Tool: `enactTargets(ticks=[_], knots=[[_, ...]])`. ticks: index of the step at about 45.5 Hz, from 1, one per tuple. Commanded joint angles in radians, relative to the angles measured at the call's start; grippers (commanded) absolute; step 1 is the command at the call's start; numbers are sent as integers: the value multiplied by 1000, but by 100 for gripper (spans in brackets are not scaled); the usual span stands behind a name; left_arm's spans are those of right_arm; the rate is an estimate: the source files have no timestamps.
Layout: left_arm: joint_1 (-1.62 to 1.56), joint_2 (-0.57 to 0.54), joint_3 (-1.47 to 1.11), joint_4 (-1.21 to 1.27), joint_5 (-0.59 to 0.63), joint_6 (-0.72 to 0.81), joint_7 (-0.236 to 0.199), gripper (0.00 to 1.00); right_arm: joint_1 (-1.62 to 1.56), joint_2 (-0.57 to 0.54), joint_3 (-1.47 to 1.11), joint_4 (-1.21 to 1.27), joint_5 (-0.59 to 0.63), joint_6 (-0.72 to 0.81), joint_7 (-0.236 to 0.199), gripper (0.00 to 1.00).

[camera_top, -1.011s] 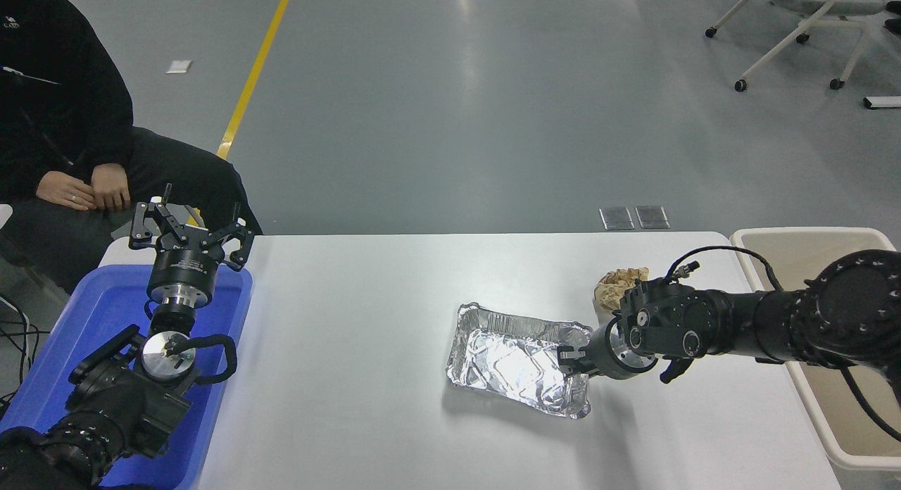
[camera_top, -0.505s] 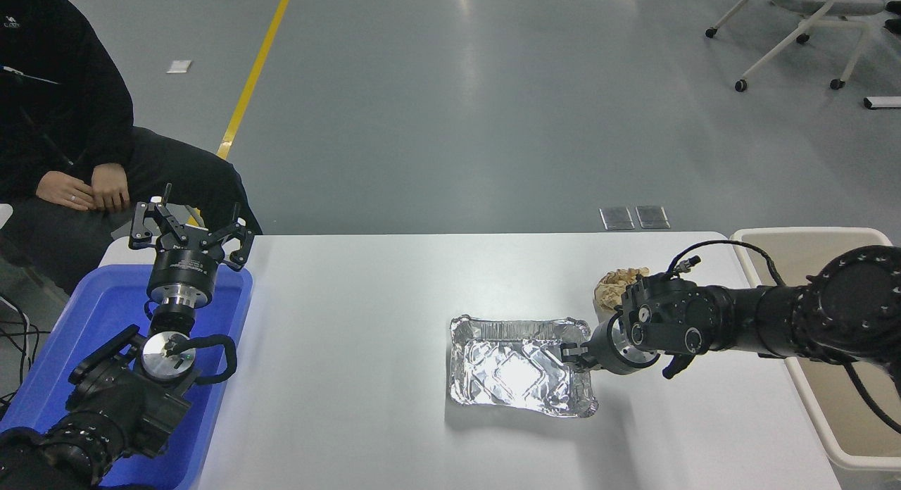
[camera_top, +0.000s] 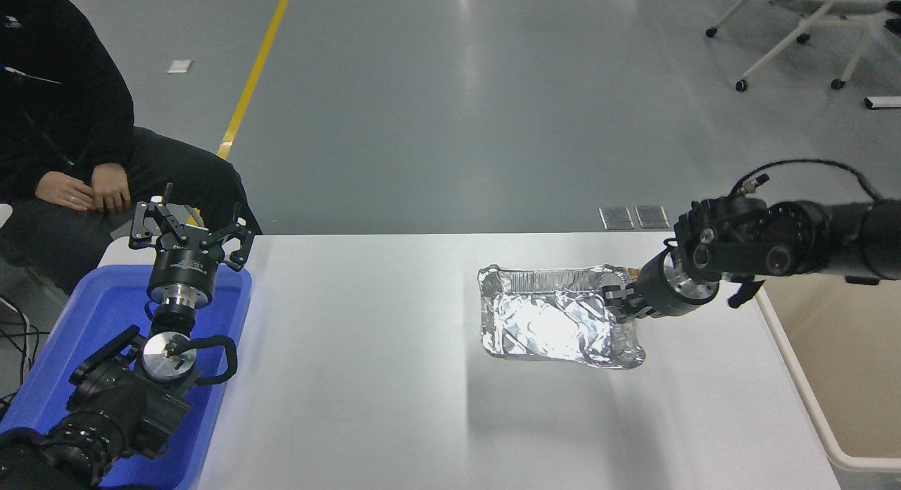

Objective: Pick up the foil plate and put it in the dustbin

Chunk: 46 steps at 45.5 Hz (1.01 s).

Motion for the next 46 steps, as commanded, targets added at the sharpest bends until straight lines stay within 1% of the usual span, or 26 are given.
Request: enactTargets(ticks=[1,15,24,32,46], knots=[[0,0,1,0,0,0,0,99,299,-69,-133,185,14,99,-1,0],[0,0,1,0,0,-1,1,99,578,-67,-258,329,72,168,-1,0],[0,0,1,0,0,0,0,99,660,-64,-292,354,74,202,-1,0],[0,0,1,0,0,0,0,99,675,-75,-328,332,89,182,-7,0],[0,0,1,0,0,-1,1,99,644,-267,-396,197,56,42,-14,0]])
